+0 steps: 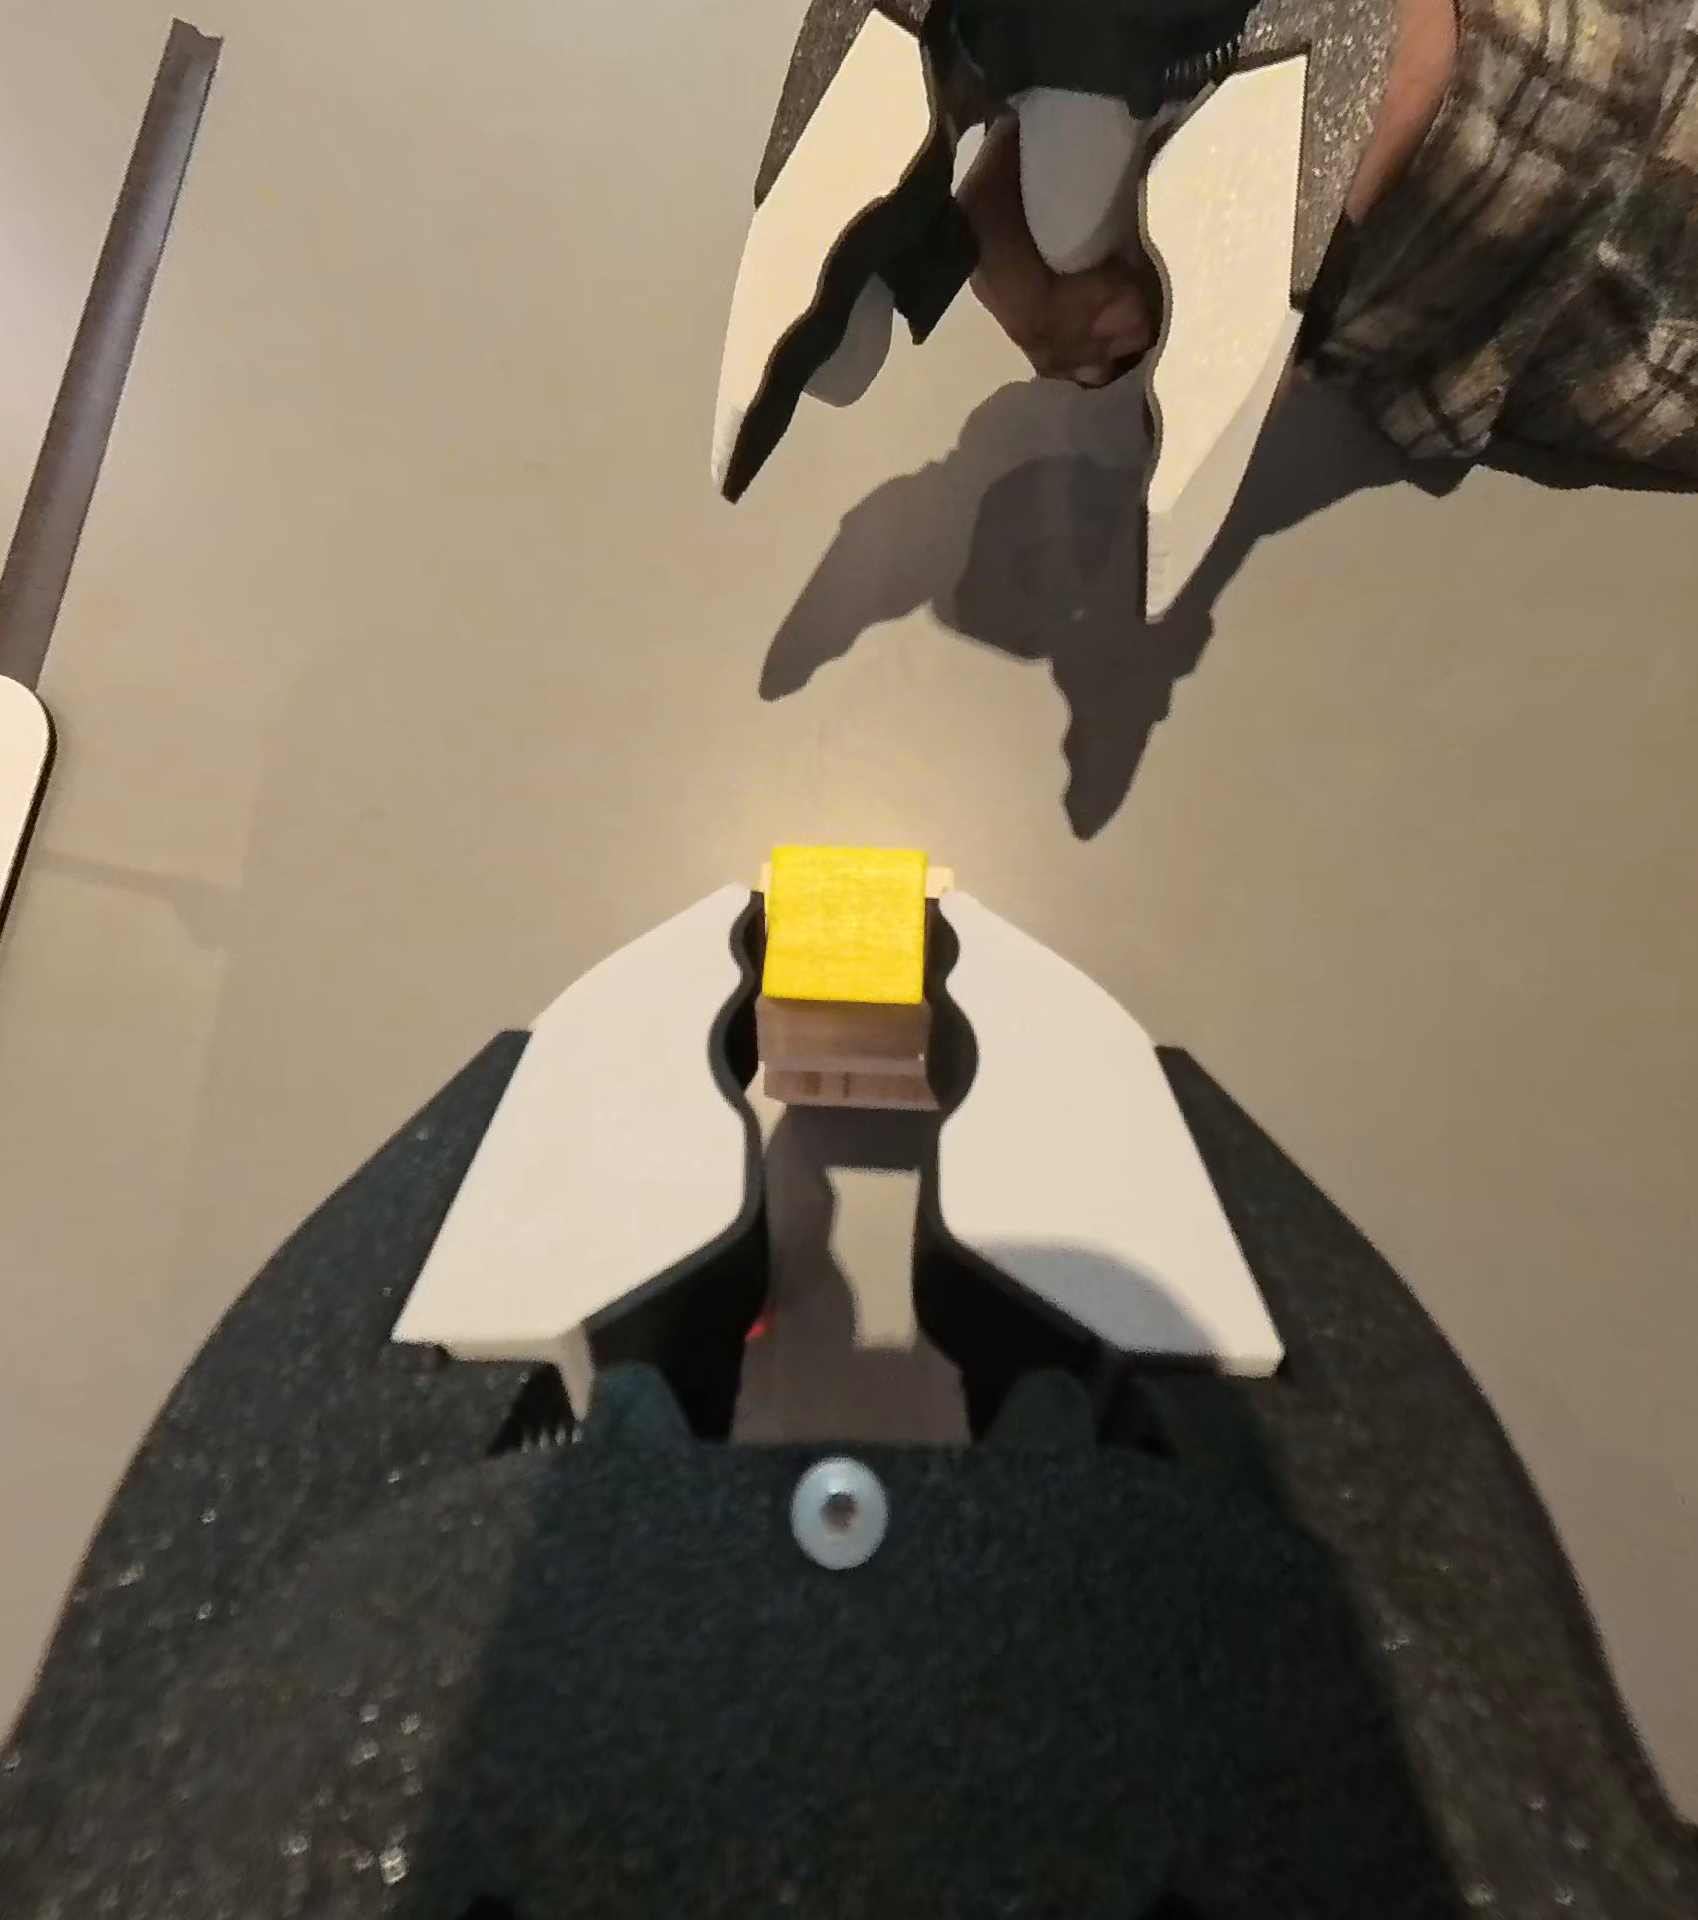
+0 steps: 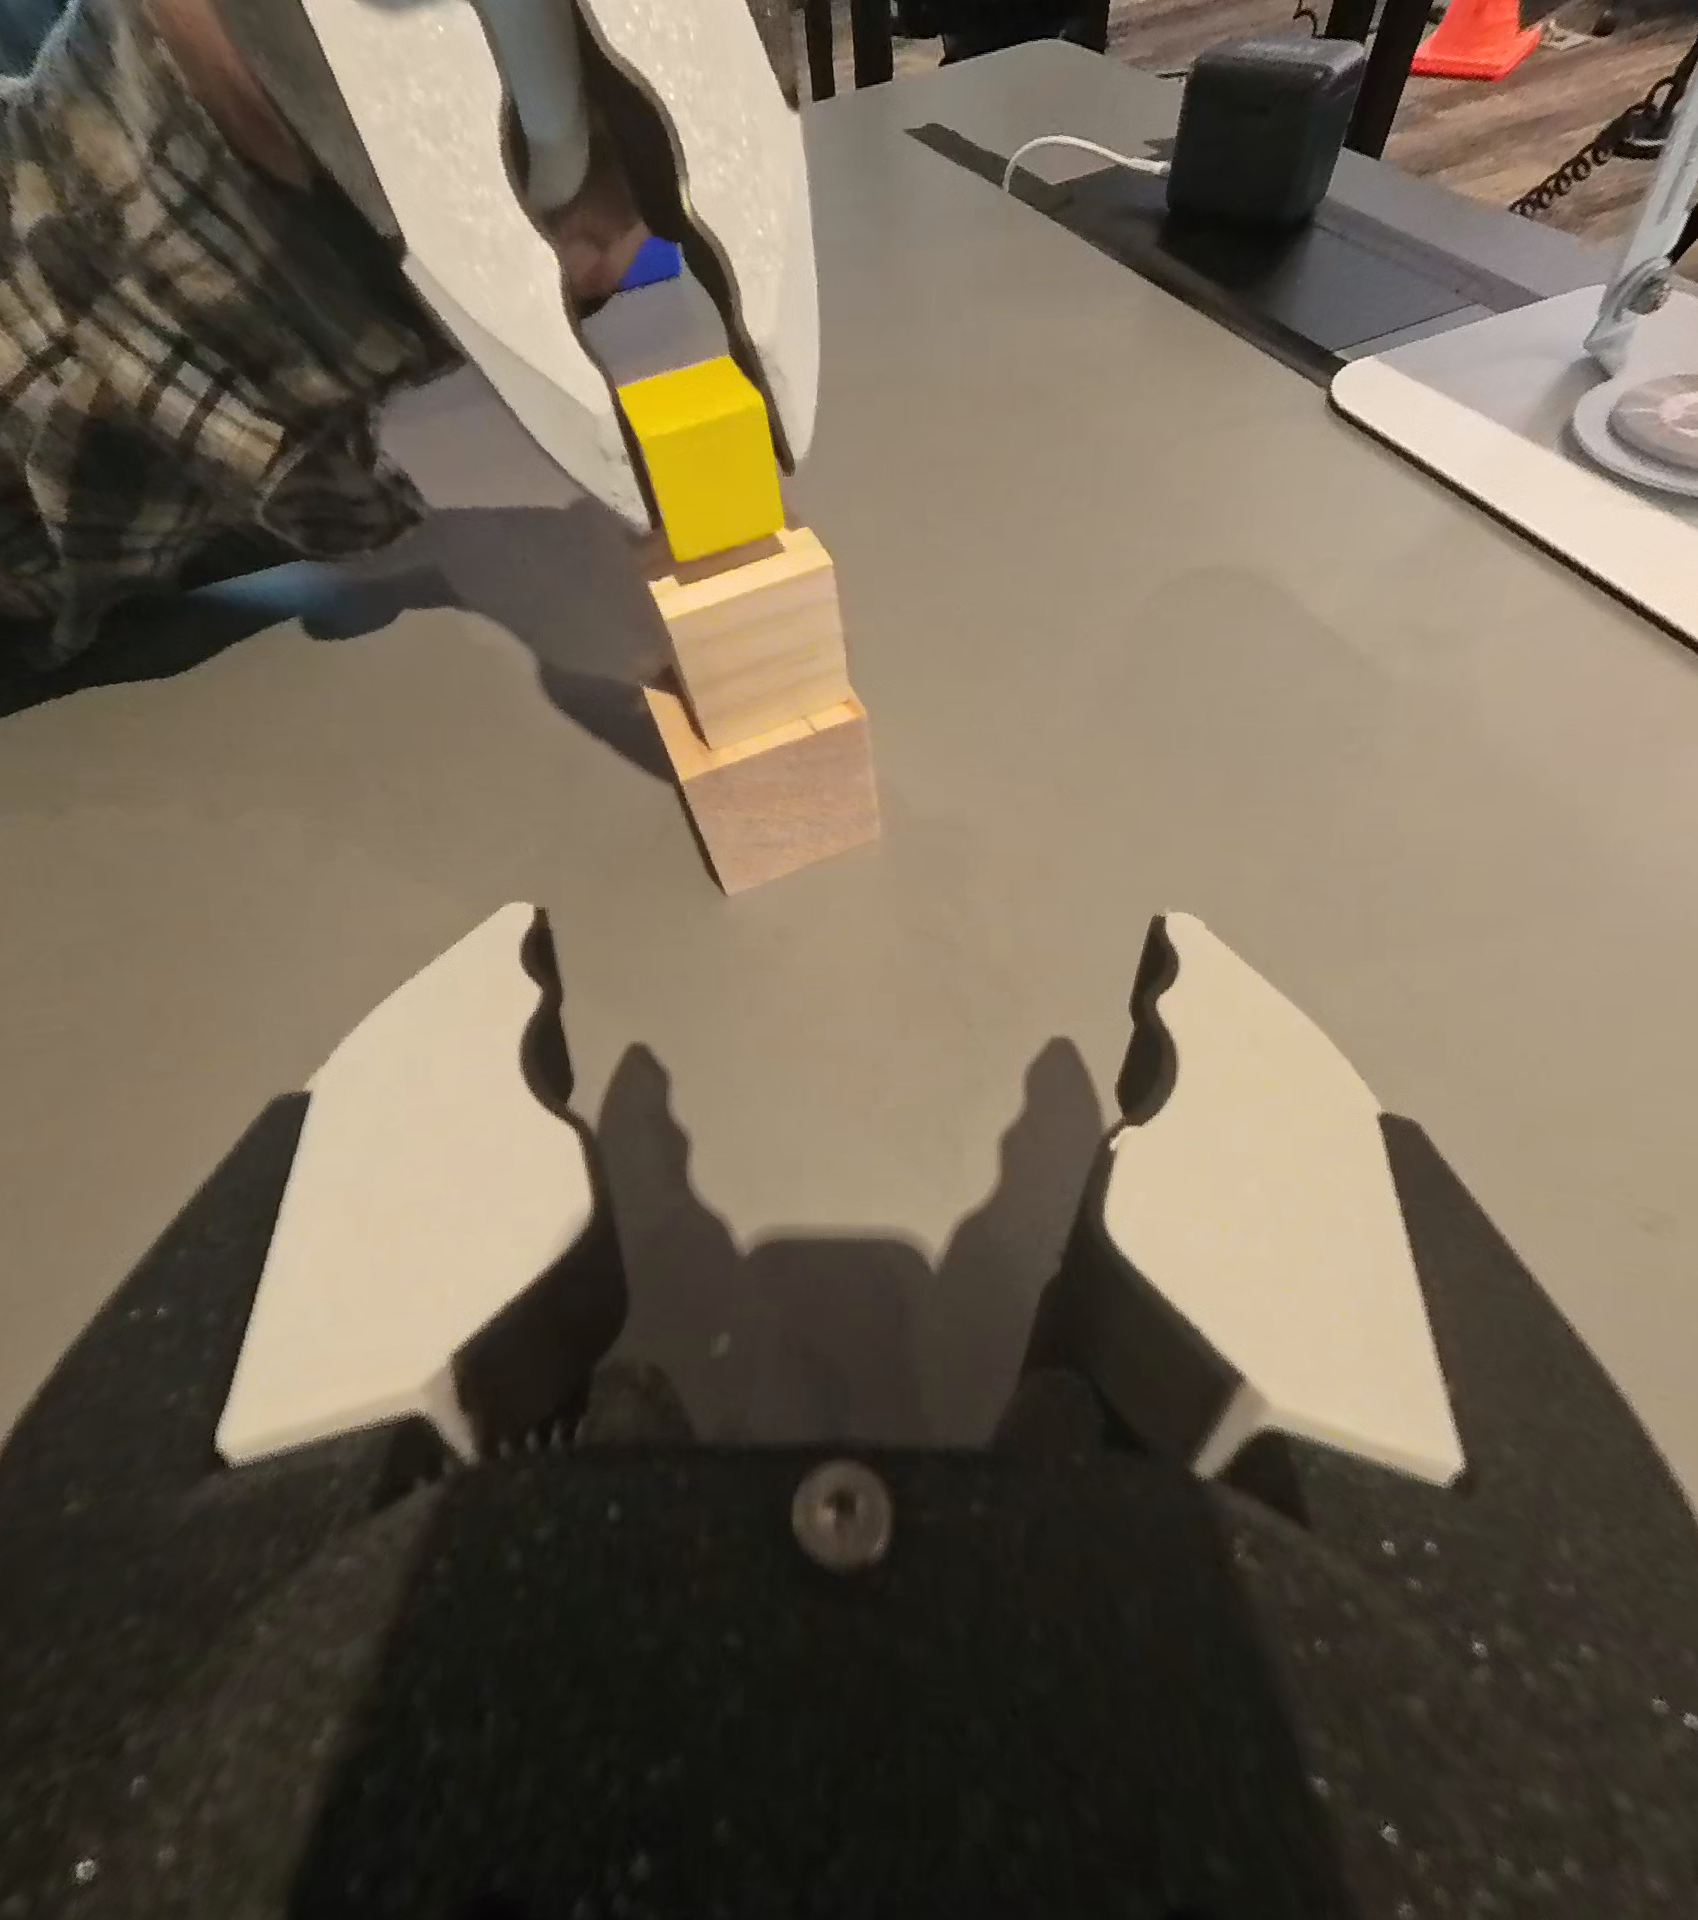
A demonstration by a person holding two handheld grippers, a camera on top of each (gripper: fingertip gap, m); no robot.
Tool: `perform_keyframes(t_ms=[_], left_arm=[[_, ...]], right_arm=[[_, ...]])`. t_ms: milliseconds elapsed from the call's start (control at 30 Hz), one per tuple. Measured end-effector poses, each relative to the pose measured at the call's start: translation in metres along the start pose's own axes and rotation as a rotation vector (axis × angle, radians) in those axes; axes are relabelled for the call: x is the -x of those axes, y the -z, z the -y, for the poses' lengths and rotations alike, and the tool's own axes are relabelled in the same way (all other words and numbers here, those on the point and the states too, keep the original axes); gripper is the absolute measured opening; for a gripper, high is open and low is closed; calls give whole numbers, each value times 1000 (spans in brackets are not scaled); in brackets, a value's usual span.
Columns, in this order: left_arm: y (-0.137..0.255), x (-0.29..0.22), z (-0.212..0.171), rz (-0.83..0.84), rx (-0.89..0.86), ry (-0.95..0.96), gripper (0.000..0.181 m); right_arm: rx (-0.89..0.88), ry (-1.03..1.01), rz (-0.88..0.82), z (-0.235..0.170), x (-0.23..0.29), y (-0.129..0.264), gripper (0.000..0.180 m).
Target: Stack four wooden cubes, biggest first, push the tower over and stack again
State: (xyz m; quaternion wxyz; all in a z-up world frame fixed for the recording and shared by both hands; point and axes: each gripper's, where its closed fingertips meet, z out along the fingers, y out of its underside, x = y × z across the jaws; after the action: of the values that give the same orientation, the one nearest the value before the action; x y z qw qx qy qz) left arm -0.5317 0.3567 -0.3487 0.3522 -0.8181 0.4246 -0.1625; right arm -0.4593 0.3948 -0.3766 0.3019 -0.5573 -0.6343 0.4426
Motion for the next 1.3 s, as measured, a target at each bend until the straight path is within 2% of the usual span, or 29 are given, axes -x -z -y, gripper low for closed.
perform_keyframes(t_ms=[800, 967, 1067, 1200, 1300], left_arm=[[-5, -1, -1, -10, -12, 22, 29], [7, 4, 6, 9, -59, 40, 45], [34, 19, 4, 95, -90, 60, 59], [70, 36, -22, 158, -161, 141, 58], [56, 40, -63, 170, -104, 244, 57]], right_arm=[[-2, -7, 6, 0, 0, 0, 105], [-8, -10, 3, 1, 0, 0, 107], [-9, -6, 0, 2, 0, 2, 107], [-20, -6, -3, 4, -1, 3, 107], [-11, -4, -1, 3, 0, 2, 107]])
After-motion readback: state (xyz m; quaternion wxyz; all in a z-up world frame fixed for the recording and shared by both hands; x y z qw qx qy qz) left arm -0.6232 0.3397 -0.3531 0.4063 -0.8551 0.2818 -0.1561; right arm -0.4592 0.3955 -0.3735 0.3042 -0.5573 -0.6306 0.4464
